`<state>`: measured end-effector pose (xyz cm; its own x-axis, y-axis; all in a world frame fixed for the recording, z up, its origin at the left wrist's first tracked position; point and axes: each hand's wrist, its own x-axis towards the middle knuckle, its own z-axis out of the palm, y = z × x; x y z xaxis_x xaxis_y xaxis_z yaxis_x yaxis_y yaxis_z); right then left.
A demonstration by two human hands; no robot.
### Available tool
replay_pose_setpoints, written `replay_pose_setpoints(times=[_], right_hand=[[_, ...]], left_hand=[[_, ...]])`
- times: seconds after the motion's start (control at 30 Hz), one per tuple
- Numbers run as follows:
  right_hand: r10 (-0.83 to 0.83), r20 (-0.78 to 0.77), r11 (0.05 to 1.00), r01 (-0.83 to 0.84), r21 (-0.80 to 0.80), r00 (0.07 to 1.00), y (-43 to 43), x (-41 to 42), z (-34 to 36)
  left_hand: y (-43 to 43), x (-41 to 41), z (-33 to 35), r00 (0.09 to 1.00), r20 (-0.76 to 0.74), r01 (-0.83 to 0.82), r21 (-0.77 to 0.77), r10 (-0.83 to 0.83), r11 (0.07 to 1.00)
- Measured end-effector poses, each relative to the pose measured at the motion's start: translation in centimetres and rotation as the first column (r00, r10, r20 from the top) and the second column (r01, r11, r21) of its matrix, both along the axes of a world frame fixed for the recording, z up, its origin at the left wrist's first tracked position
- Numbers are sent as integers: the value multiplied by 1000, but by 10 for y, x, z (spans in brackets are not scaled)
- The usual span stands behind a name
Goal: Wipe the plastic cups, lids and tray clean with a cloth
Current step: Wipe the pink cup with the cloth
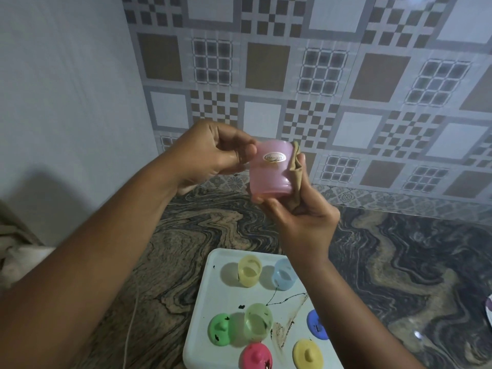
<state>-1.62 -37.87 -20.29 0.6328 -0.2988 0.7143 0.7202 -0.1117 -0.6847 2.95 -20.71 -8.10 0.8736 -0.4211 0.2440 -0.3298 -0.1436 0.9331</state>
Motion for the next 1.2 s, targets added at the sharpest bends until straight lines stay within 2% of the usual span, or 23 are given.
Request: replay_pose_setpoints(times=[0.03,0.1,0.17,0.23,0.37,0.43,0.53,0.63,0.8,0.9,1.0,1.1,1.2], right_hand=[[-83,28,992,86,-95,996,-1,0,0],[-258,164,907,297,-298,952,-4,0,0],[-316,264,831,400,-387,911,-7,-2,1],[-315,248,843,390,-371,916,-9,-1,2],[-243,121,933,266,-240,962,-10,-3,7],[-267,158,909,303,-288,951,-8,-4,8],[-326,244,816,402,-415,913,-7,-4,5],[-325,239,818,399,-415,915,-10,-2,2],[-287,183,894,332,-301,940,-18,1,5],[-299,213,845,361,-394,930,-17,1,5],[-333,289,789,433,-435,897,-15,-1,4],[-321,208,851,378,-364,924,-17,-1,0],[-227,85,947,240,-214,970,-20,-1,-2]], left_hand=[[0,0,2,1000,30,-11,35,10,999],[-4,-4,7,990,142,-38,162,15,986],[-10,-9,10,970,244,-81,253,17,964],[-13,-12,10,968,249,-86,228,28,970],[-8,-8,4,996,87,-24,126,13,992],[-6,-5,5,996,81,-31,128,21,991],[-12,-9,13,980,198,-77,260,25,963],[-23,-15,13,949,314,-135,298,37,945],[-19,-11,8,994,106,-46,146,30,988],[-18,-7,8,991,120,-77,147,60,986],[-25,-11,7,974,220,-96,226,45,969],[-29,-13,4,968,245,-101,198,51,975],[-25,-11,2,994,106,-35,121,22,992]])
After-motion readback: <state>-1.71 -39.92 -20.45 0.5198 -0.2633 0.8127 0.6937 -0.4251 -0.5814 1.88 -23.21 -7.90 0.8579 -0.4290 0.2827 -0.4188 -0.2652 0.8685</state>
